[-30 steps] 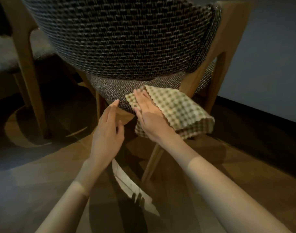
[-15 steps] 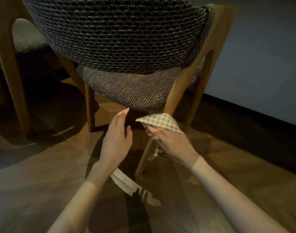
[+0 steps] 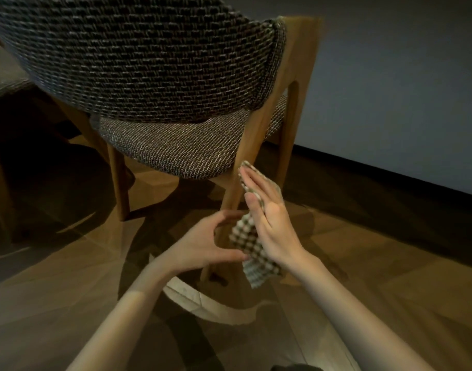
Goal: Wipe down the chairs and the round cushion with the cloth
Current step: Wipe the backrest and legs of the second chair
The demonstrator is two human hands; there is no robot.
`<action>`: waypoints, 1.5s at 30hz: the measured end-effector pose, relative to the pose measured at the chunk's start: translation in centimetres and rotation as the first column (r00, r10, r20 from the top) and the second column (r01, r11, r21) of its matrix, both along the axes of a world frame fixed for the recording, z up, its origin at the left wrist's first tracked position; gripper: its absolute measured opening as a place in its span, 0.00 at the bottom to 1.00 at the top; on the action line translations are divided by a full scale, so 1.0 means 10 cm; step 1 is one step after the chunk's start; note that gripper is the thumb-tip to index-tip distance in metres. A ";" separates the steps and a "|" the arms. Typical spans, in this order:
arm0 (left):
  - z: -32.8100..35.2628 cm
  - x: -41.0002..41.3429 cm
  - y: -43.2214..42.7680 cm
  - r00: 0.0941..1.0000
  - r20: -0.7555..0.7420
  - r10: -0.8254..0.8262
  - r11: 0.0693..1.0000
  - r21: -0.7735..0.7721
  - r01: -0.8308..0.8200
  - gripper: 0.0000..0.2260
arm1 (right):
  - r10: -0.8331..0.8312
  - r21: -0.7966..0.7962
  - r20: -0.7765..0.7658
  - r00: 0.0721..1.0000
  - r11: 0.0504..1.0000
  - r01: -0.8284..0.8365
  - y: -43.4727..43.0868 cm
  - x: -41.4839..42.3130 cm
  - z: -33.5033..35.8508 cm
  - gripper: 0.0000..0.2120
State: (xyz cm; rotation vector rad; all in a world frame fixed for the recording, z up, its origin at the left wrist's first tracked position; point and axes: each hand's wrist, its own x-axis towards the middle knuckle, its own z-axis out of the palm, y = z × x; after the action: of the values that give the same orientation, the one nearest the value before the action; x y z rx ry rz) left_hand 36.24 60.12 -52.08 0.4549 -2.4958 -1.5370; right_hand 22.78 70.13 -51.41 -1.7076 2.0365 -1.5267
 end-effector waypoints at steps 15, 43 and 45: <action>0.45 -0.20 -0.31 0.706 -0.409 0.579 0.738 -0.106 -0.667 0.06 | -0.264 0.135 -0.276 0.924 0.941 0.309 0.04 -0.41 -0.05 0.13; -0.78 -0.55 -0.22 0.708 -0.440 0.553 0.683 -0.247 -0.688 0.08 | -0.156 -0.118 0.332 0.930 0.972 0.205 -0.61 -0.35 -0.78 0.09; -0.73 -0.59 -0.25 0.693 -0.504 0.516 0.702 -0.216 -0.679 0.10 | -0.174 -0.210 0.362 0.916 0.942 0.262 -0.67 -0.34 -0.68 0.11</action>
State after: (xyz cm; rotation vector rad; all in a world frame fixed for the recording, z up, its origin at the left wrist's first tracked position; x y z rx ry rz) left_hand 30.33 57.58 -59.37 0.7192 -1.9393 -0.7441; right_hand 19.36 63.43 -58.17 -1.1921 1.9700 -2.0663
